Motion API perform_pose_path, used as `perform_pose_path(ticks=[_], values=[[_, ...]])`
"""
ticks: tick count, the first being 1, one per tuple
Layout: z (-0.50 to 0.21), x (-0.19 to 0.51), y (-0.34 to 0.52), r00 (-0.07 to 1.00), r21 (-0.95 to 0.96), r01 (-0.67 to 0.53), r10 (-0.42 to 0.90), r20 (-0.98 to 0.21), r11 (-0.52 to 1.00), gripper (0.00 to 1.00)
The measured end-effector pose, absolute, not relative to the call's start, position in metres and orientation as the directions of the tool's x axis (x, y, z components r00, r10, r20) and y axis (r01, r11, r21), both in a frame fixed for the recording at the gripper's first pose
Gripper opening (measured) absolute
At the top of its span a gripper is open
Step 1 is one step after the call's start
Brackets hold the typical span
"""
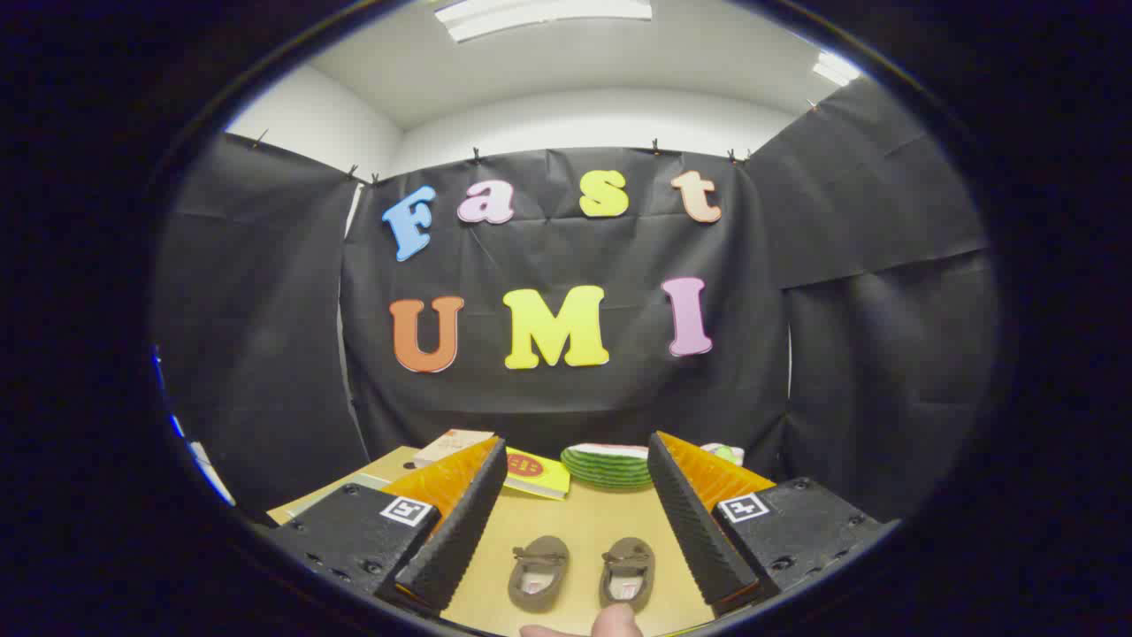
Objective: Open the storage box then place both shoes into the box .Put the left shoe in first, then the right shoe, with the right side of both shoes facing outward in a uniform manner.
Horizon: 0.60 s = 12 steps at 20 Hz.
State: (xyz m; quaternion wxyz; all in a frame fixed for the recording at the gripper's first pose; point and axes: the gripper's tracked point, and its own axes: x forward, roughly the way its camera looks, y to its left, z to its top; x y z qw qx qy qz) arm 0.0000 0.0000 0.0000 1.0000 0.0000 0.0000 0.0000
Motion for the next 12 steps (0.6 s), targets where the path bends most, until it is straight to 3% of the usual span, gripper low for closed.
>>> perform_pose_path(ticks=[12], values=[[-0.014, 0.011, 0.012, 0.998, 0.055, -0.028, 0.030, -0.047, 0.998, 1.00]])
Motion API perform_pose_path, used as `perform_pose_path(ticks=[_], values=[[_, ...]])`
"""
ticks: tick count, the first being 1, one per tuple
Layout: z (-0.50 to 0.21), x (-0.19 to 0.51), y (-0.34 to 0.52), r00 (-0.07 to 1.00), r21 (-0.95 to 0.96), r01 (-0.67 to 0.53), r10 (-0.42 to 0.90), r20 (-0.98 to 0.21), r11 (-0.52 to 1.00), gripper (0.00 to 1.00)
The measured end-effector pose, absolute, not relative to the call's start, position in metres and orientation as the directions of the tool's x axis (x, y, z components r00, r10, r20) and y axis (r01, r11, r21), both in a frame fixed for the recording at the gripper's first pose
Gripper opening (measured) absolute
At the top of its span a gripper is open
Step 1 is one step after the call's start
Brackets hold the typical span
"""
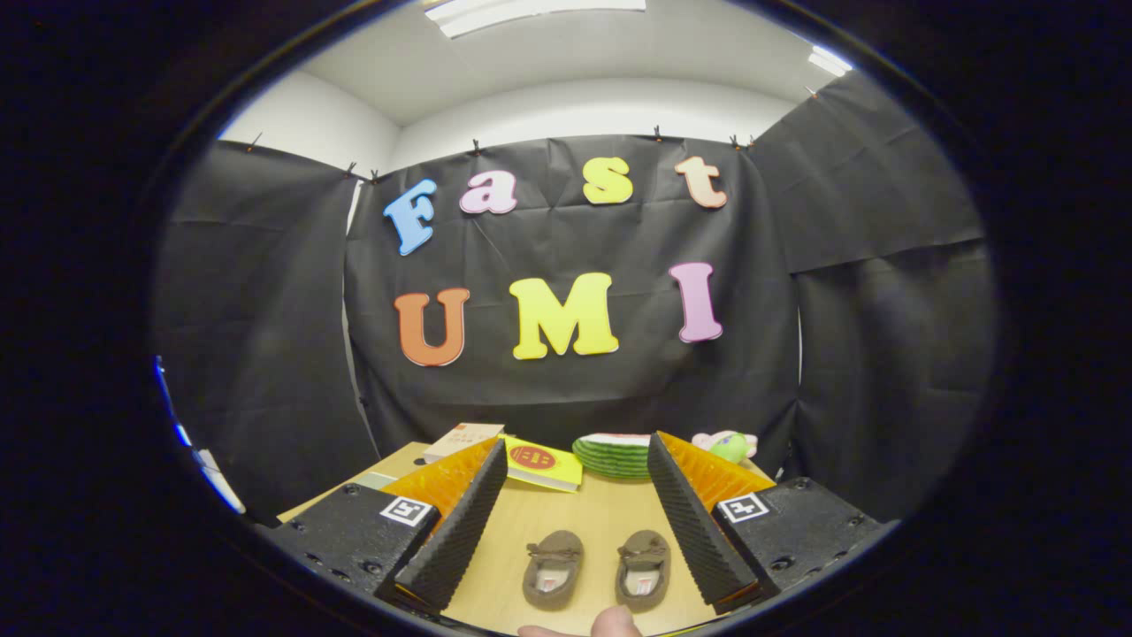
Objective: Open the storage box then place both shoes into the box .Put the left shoe in first, then the right shoe, with the right side of both shoes facing outward in a uniform manner.
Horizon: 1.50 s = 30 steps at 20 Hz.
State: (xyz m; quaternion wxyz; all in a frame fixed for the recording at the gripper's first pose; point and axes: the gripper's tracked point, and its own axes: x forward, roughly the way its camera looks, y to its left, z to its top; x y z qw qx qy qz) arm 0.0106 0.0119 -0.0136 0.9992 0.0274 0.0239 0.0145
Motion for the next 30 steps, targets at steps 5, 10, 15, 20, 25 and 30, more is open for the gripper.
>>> perform_pose_path(ticks=[5, 10, 15, 20, 25, 30], values=[[-0.020, 0.016, 0.014, 0.997, 0.066, -0.037, 0.041, -0.069, 0.997, 1.00], [-0.028, 0.019, 0.021, 0.993, 0.052, -0.066, 0.071, -0.090, 0.996, 1.00], [-0.037, 0.026, 0.044, 0.981, 0.088, -0.156, 0.165, -0.107, 0.984, 1.00], [-0.073, 0.030, 0.090, 0.911, 0.235, -0.329, 0.373, -0.176, 0.915, 1.00], [-0.132, 0.040, 0.147, 0.788, 0.338, -0.447, 0.544, -0.289, 0.828, 1.00], [-0.198, 0.038, 0.204, 0.605, 0.519, -0.489, 0.701, -0.377, 0.701, 1.00]])
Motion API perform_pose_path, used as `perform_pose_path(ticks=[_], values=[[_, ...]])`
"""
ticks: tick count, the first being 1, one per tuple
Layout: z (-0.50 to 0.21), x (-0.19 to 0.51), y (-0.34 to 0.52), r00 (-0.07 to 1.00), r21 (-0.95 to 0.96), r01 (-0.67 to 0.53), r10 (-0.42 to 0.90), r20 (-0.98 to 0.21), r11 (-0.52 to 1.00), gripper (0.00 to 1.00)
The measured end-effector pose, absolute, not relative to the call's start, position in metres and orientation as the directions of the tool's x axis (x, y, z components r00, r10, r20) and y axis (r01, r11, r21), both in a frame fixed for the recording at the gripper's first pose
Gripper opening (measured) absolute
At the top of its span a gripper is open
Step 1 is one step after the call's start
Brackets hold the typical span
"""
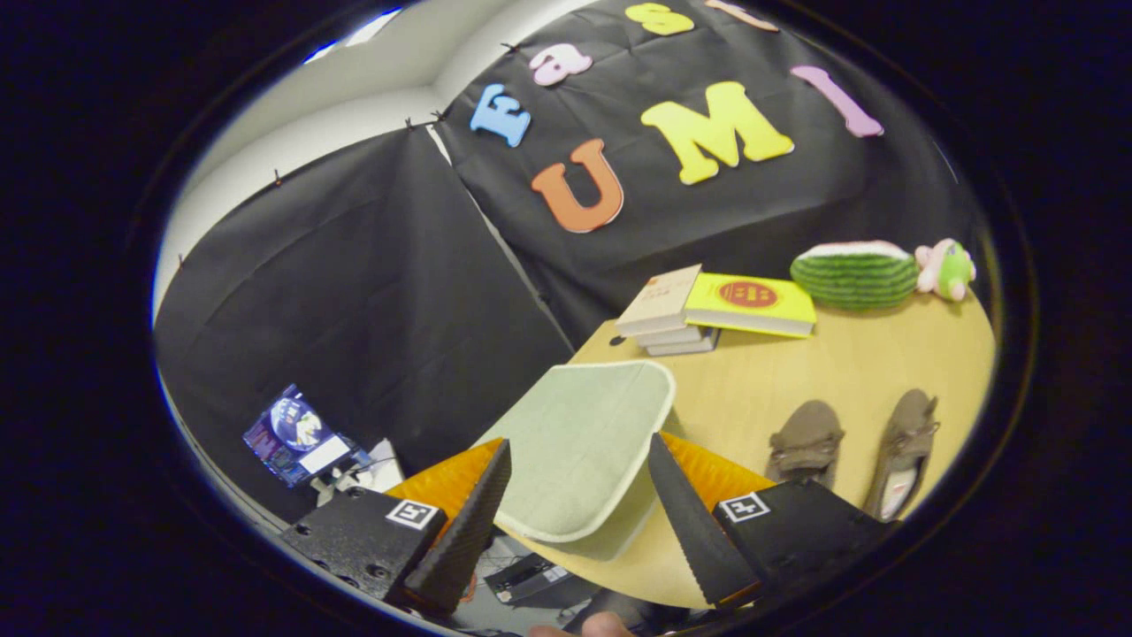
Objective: Open the storage box then place both shoes into the box .Put the left shoe in first, then the right shoe, with the right side of both shoes facing outward in a uniform manner.
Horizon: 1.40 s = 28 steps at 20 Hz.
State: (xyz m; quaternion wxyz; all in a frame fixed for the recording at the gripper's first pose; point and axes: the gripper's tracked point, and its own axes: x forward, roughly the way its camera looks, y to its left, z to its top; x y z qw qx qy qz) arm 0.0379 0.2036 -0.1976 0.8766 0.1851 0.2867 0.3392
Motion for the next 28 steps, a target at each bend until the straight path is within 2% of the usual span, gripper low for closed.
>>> perform_pose_path(ticks=[3, 6, 9, 12, 16, 18, 19, 21, 23, 28], values=[[-0.230, 0.042, 0.216, 0.521, 0.604, -0.437, 0.735, -0.434, 0.666, 0.99], [-0.244, 0.051, 0.214, 0.494, 0.653, -0.385, 0.743, -0.451, 0.652, 0.97], [-0.260, 0.067, 0.215, 0.479, 0.690, -0.336, 0.747, -0.461, 0.641, 0.92], [-0.271, 0.066, 0.224, 0.420, 0.776, -0.265, 0.793, -0.441, 0.572, 0.87], [-0.264, 0.064, 0.235, 0.375, 0.839, -0.181, 0.825, -0.423, 0.513, 0.69], [-0.259, 0.067, 0.229, 0.407, 0.821, -0.177, 0.800, -0.441, 0.543, 0.46], [-0.253, 0.067, 0.226, 0.427, 0.814, -0.173, 0.787, -0.445, 0.554, 0.29], [-0.241, 0.060, 0.229, 0.441, 0.800, -0.195, 0.779, -0.445, 0.567, 0.14], [-0.219, 0.054, 0.234, 0.458, 0.799, -0.209, 0.779, -0.429, 0.563, 0.08], [-0.157, 0.038, 0.264, 0.482, 0.781, -0.311, 0.798, -0.362, 0.542, 0.08]])
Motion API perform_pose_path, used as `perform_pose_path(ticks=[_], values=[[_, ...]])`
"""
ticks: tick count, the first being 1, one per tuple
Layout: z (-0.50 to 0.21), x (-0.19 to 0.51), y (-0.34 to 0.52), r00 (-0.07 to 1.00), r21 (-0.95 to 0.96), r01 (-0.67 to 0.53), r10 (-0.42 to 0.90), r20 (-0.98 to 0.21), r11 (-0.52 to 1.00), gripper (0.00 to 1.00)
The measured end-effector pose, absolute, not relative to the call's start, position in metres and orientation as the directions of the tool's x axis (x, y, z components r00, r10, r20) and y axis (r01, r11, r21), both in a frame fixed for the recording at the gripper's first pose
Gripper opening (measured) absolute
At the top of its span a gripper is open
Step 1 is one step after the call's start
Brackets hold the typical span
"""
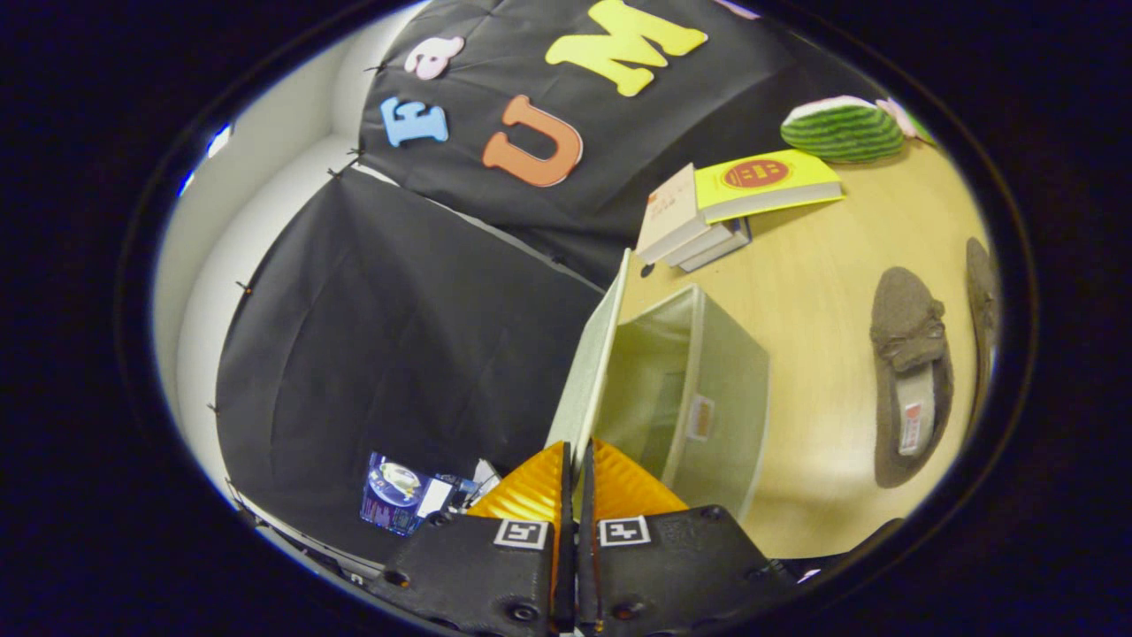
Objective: Open the storage box then place both shoes into the box .Put the left shoe in first, then the right shoe, with the right side of both shoes facing outward in a uniform manner.
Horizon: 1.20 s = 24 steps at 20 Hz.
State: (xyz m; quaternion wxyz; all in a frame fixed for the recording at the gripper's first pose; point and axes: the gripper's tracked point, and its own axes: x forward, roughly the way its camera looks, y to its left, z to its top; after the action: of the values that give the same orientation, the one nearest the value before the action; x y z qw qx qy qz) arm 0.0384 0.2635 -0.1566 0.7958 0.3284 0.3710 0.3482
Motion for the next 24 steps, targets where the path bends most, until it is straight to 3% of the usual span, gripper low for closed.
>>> perform_pose_path(ticks=[8, 12, 14, 16, 20, 24], values=[[-0.101, 0.028, 0.366, 0.417, 0.709, -0.449, 0.830, -0.371, 0.543, 0.08], [-0.093, 0.025, 0.414, 0.405, 0.644, -0.510, 0.820, -0.405, 0.570, 0.13], [-0.093, 0.016, 0.433, 0.375, 0.616, -0.559, 0.832, -0.409, 0.555, 0.24], [-0.095, 0.012, 0.441, 0.371, 0.574, -0.603, 0.831, -0.414, 0.555, 0.51], [-0.094, 0.013, 0.442, 0.407, 0.519, -0.637, 0.821, -0.401, 0.570, 0.90], [-0.083, 0.022, 0.442, 0.443, 0.461, -0.674, 0.816, -0.372, 0.577, 0.91]])
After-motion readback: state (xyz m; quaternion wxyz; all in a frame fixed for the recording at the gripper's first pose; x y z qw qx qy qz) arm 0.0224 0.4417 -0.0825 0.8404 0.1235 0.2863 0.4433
